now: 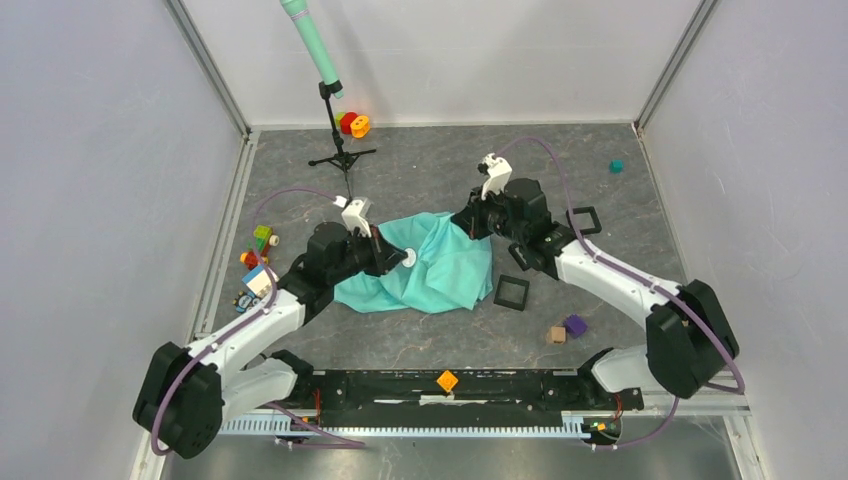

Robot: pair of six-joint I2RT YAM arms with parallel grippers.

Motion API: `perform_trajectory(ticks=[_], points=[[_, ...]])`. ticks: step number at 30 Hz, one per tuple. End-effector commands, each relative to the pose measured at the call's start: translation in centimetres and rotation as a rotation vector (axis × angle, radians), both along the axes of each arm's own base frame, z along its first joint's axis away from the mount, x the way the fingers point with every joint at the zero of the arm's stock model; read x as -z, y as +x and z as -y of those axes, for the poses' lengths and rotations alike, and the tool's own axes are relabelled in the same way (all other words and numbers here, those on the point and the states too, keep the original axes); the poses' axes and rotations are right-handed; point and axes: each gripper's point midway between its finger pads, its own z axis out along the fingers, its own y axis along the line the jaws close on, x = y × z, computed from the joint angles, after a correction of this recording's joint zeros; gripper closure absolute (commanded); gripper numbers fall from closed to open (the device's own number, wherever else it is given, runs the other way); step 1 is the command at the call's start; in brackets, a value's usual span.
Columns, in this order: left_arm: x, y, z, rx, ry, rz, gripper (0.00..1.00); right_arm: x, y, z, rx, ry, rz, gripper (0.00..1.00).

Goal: Remove the brooch from the garment
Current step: Place the clothes at the center of the board.

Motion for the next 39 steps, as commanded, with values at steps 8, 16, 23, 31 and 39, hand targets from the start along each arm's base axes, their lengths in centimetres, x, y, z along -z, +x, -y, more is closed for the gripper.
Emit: perform_trajectory(ticks=[8, 16, 23, 31, 39], points=[[-7.2, 0.4, -2.5, -0.100, -0.108, 0.076, 0.98, -11.3, 8.1, -2.9, 0.049, -0.054, 0.173, 1.00], [-9.3, -1.5, -1.5, -0.011, -0.185, 0.101, 0.98, -3.7, 3.7, -1.9, -0.033, -0.105, -0.007, 0.83], [-9.8, -2.9, 0.6, 0.099, -0.341, 0.036, 0.98, -1.6, -2.4, 1.0, -0.091, -0.062, 0.041, 0.24], [-10.7, -4.1, 1.2, 0.144, -0.467, 0.012, 0.98, -3.5, -8.1, 1.1, -0.236, 0.134, 0.142, 0.16], [-13.1, -5.6, 1.7, 0.233, -0.612, 0.056, 0.96, -7.0, -11.8, -0.7, -0.357, 0.457, 0.191, 0.29]])
